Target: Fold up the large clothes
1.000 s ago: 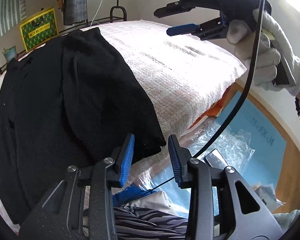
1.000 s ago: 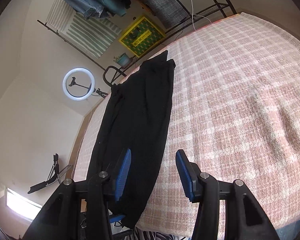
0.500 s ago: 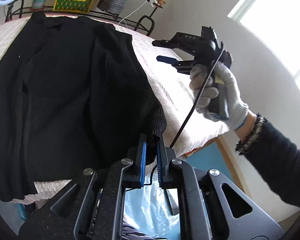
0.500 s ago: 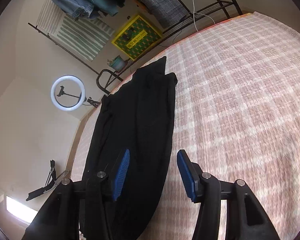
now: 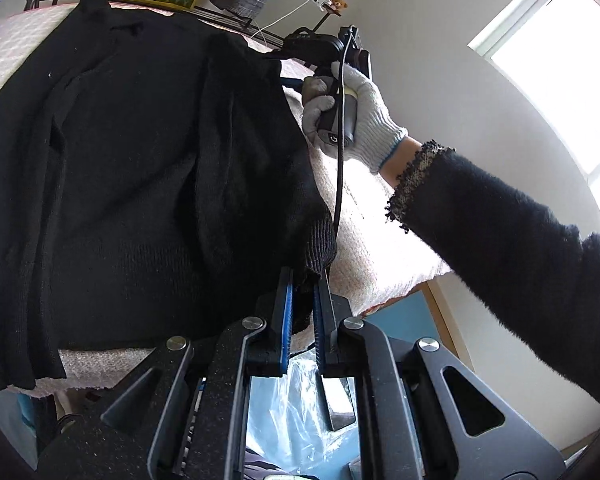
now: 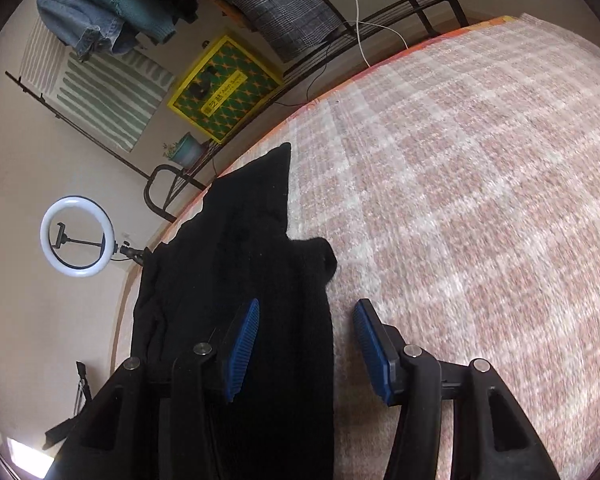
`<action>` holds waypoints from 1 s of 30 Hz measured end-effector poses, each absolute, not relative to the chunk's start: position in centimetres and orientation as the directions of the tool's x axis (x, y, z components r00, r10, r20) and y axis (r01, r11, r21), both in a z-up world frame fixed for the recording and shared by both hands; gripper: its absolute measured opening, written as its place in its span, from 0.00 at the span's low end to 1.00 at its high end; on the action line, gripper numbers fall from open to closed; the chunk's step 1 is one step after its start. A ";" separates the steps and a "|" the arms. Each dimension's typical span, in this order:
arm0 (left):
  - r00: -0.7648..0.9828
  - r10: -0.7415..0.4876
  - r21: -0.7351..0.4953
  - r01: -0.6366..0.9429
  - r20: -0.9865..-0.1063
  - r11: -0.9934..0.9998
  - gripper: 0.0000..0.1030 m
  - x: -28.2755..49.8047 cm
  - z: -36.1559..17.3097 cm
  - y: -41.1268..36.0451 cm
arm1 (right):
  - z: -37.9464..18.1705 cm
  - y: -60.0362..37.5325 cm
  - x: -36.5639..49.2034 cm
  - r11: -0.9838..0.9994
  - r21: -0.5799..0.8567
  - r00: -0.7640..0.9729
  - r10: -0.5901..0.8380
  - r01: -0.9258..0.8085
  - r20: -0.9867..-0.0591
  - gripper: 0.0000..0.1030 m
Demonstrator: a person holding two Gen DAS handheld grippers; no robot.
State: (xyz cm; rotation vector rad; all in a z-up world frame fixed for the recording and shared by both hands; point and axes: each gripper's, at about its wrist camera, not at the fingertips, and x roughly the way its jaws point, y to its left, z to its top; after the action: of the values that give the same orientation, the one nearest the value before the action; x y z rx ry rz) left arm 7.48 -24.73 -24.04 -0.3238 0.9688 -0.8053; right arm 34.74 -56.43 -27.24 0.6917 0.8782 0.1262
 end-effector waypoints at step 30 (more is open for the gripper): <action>0.347 -0.760 -0.704 0.299 -0.549 0.645 0.07 8.1 -27.0 -17.9 | -20.5 -28.9 41.0 0.984 -0.061 0.548 0.043 -0.169 -0.836 0.04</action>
State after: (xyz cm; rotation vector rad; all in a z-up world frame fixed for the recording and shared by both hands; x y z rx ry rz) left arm 8.11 -17.94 -26.97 -0.5414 0.9942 -0.7319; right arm 41.01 -28.93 -20.51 -0.1400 0.9842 0.1261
